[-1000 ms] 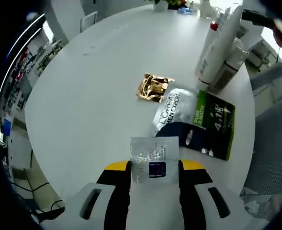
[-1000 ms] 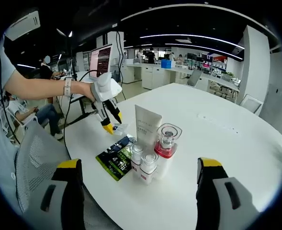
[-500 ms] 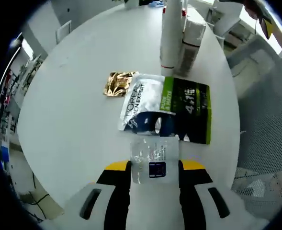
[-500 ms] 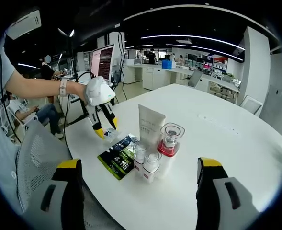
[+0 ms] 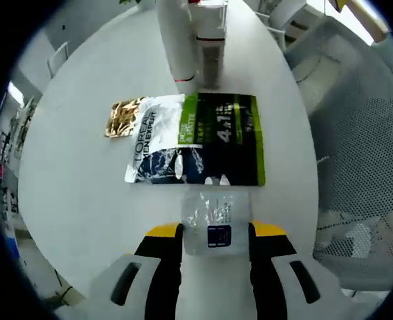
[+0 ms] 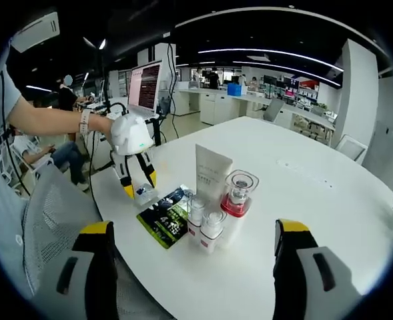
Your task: Arrange the skincare products in the storage area until every visible bottle or jar stands upright without overlapping.
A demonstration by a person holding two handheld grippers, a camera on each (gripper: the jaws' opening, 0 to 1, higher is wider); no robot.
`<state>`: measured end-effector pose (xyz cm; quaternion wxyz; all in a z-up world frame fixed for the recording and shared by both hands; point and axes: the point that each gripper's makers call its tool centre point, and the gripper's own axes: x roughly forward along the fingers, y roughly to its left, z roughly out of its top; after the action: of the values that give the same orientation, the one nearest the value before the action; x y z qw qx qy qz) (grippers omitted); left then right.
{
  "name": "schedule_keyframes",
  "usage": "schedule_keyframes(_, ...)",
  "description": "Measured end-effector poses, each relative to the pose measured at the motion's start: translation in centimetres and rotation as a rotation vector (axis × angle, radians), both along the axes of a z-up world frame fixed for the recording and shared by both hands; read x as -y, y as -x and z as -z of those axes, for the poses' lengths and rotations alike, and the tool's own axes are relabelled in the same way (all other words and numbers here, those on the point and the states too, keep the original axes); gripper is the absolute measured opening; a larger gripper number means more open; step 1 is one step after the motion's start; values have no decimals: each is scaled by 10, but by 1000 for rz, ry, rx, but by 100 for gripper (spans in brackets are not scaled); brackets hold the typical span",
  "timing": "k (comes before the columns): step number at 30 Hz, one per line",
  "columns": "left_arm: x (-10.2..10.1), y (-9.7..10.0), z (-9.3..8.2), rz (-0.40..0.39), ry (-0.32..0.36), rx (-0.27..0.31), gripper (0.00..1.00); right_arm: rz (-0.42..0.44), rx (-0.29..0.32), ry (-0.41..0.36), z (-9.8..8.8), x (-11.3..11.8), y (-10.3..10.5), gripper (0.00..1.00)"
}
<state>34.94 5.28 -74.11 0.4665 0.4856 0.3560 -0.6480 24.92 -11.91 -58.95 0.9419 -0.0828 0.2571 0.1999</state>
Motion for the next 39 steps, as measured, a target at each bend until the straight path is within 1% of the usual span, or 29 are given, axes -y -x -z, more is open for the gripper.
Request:
schedule_keyframes(8,-1,5,5,19,-15,3,37,0,-2,-2,1,-2,4,100)
schedule_keyframes(10,-4,4,8,29,-32,20,37,5,-3,-1,2,-1,4,100)
schedule_keyframes(15,-8,7,12,40,-39,20,37,9,-4,-3,2,-1,6,100)
schedule_keyframes(21,-7,6,12,25,-26,17,37,8,-8,-3,4,1,6,100)
schedule_keyframes(25,-6,6,12,15,-5,11,37,8,-8,-3,4,0,5,100)
schedule_keyframes(32,-5,7,12,32,25,6,38,-3,-14,-1,6,-3,6,100)
schedule_keyframes(39,1,9,12,33,59,-6,48,2,-15,-2,6,-2,7,100)
